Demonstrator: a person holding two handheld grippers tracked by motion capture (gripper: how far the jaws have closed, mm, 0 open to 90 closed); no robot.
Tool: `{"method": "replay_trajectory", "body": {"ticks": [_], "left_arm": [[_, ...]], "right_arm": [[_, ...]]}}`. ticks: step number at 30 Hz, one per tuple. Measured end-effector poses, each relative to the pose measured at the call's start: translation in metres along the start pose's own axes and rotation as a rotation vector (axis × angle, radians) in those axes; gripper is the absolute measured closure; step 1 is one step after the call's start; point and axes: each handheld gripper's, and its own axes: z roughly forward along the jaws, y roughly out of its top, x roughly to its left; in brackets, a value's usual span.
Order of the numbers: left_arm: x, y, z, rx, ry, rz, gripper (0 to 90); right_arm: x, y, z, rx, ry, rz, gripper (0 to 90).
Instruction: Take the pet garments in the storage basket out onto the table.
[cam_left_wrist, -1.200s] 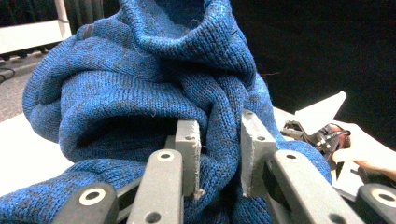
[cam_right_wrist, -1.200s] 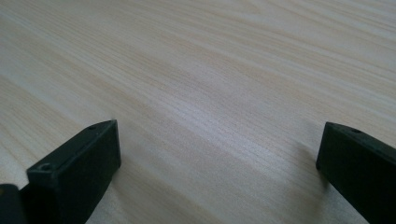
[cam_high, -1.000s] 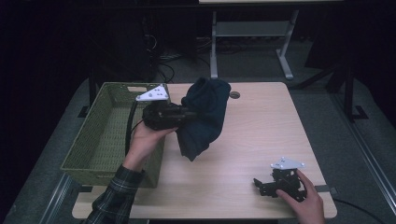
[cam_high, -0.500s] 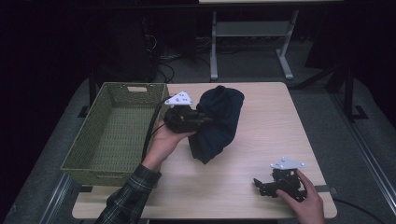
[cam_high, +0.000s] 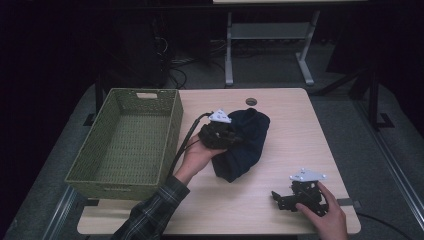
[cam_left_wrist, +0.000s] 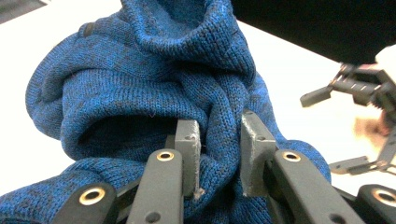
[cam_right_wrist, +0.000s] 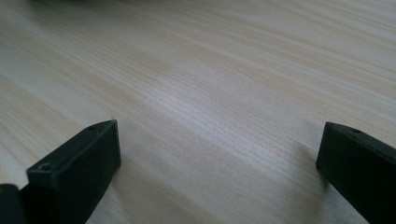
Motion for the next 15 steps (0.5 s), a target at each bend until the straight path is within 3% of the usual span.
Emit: {"method": "replay_trajectory", "body": {"ticks": [10, 15], "left_arm": [[0.000, -0.012, 0.050, 0.096, -0.006, 0.023, 71.3], [-0.001, -0.018, 0.064, 0.123, -0.008, 0.019, 66.4]], "right_arm": [[0.000, 0.000, 0.000, -0.002, 0.002, 0.002, 0.0], [0.000, 0.000, 0.000, 0.000, 0.002, 0.001, 0.0]]}}
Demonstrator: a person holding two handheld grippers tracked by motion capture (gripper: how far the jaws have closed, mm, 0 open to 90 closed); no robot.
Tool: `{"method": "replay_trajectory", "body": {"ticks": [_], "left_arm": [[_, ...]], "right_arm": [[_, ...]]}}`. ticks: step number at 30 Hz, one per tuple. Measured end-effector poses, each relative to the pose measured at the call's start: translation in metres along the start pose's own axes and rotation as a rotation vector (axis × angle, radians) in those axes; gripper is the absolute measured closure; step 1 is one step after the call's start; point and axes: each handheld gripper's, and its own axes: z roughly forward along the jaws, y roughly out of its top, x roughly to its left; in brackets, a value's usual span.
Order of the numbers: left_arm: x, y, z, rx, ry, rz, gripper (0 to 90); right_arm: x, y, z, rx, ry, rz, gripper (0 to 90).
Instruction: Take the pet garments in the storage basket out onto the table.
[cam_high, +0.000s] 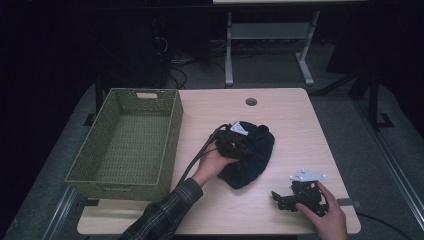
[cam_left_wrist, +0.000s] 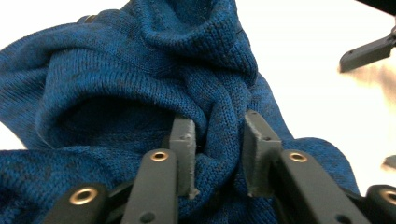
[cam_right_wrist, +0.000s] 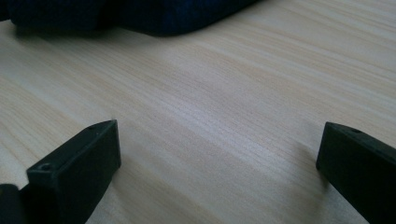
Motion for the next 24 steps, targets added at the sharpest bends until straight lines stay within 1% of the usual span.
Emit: {"method": "replay_trajectory", "body": {"ticks": [1, 3, 4, 6, 8, 9, 11, 13, 14, 15, 17, 19, 21, 24], "left_arm": [[0.000, 0.000, 0.000, -0.003, -0.004, 0.002, 64.9], [0.001, 0.001, -0.004, -0.007, 0.001, 0.012, 57.7], [0.001, 0.001, -0.005, -0.018, -0.004, 0.003, 54.9], [0.002, 0.002, -0.009, -0.026, -0.008, 0.004, 47.8], [0.002, 0.003, -0.012, -0.042, -0.017, 0.001, 43.5], [0.002, 0.003, -0.014, -0.052, -0.019, -0.005, 40.0], [0.003, 0.004, -0.017, -0.066, -0.017, 0.001, 35.0], [0.002, 0.005, -0.020, -0.071, -0.014, -0.002, 28.9], [0.002, 0.005, -0.021, -0.075, -0.012, -0.011, 25.6], [0.002, 0.005, -0.022, -0.085, -0.007, -0.006, 23.2], [0.001, 0.006, -0.025, -0.093, -0.002, -0.020, 16.9], [0.000, 0.006, -0.029, -0.101, 0.009, -0.020, 13.8], [0.000, 0.006, -0.033, -0.109, 0.012, -0.023, 13.2], [-0.001, 0.006, -0.041, -0.122, 0.021, -0.017, 13.0]], "right_arm": [[0.000, 0.000, 0.000, 0.000, 0.000, -0.001, 0.0], [0.000, 0.000, 0.000, 0.000, 0.000, -0.001, 0.0], [0.000, 0.000, 0.000, 0.001, 0.000, -0.002, 0.0], [0.000, 0.000, 0.000, 0.000, 0.000, -0.005, 0.0], [0.000, 0.000, 0.000, 0.000, 0.000, -0.004, 0.0], [0.000, 0.000, 0.000, 0.000, 0.000, -0.005, 0.0], [0.000, 0.000, 0.000, 0.000, 0.000, -0.004, 0.0], [0.000, 0.000, 0.000, -0.003, 0.001, -0.005, 0.0], [0.000, 0.000, 0.000, -0.002, 0.001, -0.002, 0.0], [0.000, 0.000, 0.000, -0.002, 0.001, -0.003, 0.0], [0.000, 0.000, 0.000, -0.002, 0.001, -0.002, 0.0], [0.000, 0.000, 0.000, 0.001, 0.000, -0.001, 0.0], [0.000, 0.000, 0.000, 0.000, 0.000, -0.001, 0.0], [0.000, 0.000, 0.000, 0.000, -0.001, -0.003, 0.0]]}}
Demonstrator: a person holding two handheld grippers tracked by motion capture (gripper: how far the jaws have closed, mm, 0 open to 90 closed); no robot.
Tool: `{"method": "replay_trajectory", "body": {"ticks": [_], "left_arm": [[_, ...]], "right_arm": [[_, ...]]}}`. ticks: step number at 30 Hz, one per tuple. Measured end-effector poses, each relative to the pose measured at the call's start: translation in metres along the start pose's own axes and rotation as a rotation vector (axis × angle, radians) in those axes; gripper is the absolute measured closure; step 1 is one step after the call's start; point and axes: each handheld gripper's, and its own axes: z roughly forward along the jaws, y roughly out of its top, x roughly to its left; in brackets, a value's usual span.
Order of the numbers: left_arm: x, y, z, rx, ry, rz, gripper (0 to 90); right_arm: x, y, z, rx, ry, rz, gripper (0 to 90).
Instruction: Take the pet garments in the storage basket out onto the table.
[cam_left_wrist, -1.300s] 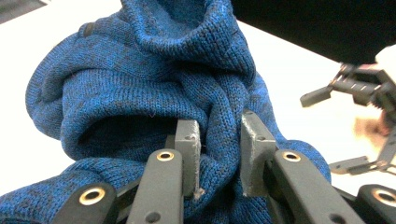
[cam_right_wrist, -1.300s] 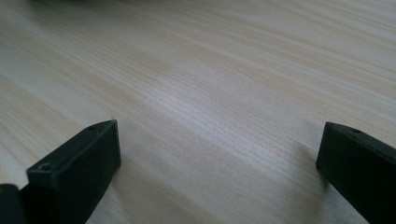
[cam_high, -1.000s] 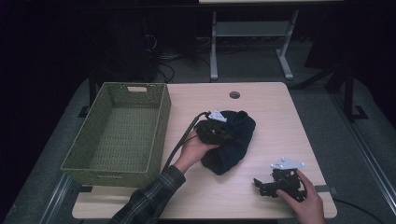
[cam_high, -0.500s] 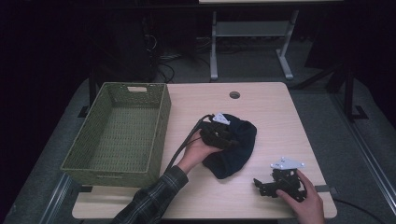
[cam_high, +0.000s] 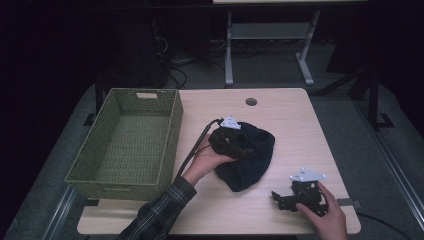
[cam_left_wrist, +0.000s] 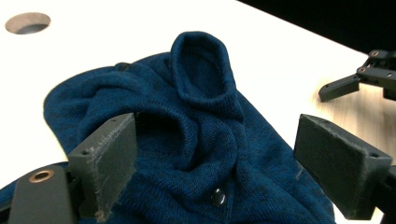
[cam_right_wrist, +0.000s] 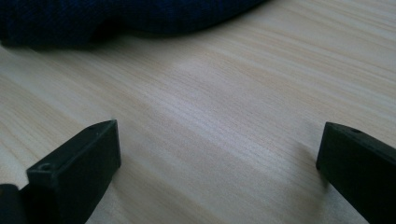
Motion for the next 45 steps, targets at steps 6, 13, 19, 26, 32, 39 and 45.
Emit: {"method": "replay_trajectory", "body": {"ticks": [6, 13, 19, 26, 32, 39, 45], "left_arm": [[-0.003, 0.001, -0.010, -0.022, 0.007, -0.008, 13.0], [-0.008, -0.003, -0.025, -0.040, 0.019, -0.006, 13.0], [-0.010, -0.013, -0.039, -0.039, 0.033, -0.007, 13.0], [-0.012, -0.026, -0.052, -0.044, 0.049, -0.019, 13.0], [-0.017, -0.037, -0.062, -0.047, 0.062, -0.022, 13.0], [-0.024, -0.054, -0.069, -0.038, 0.068, -0.023, 13.0], [-0.027, -0.070, -0.071, -0.016, 0.087, -0.021, 13.0]], "right_arm": [[0.000, 0.000, 0.000, 0.001, 0.000, -0.001, 0.0], [0.000, 0.000, 0.000, 0.000, 0.000, -0.002, 0.0], [0.000, 0.000, 0.000, 0.000, 0.000, -0.001, 0.0], [0.000, 0.000, 0.000, 0.000, 0.000, -0.002, 0.0], [0.000, 0.000, 0.000, 0.001, 0.001, 0.000, 0.0], [0.000, 0.000, 0.000, 0.000, 0.000, -0.002, 0.0], [0.000, 0.000, 0.000, 0.000, 0.001, -0.002, 0.0]]}}
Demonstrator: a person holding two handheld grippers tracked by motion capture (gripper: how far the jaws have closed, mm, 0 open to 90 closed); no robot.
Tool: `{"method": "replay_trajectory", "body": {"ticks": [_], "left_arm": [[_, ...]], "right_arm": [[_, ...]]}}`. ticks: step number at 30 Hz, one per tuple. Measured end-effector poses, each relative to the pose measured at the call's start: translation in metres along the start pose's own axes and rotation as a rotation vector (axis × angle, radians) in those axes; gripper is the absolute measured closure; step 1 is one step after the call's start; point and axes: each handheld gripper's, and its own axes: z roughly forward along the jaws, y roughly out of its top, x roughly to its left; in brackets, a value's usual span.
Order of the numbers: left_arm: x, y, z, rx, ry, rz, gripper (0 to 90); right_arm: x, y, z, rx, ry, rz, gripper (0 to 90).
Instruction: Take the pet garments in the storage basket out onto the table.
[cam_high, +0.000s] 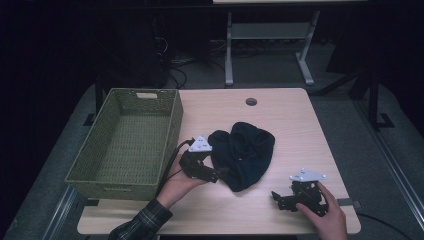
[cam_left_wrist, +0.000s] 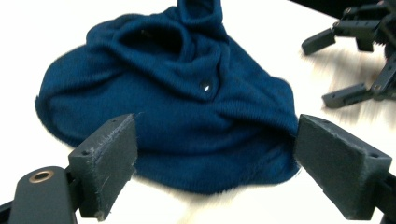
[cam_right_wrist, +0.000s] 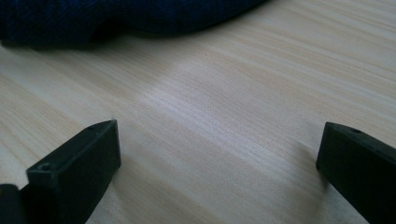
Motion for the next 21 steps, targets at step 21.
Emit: {"method": "replay_trajectory", "body": {"ticks": [21], "left_arm": [[-0.011, -0.050, 0.017, 0.205, 0.081, 0.043, 12.9]], "right_arm": [[0.000, 0.000, 0.000, 0.000, 0.000, 0.000, 0.0]]}}
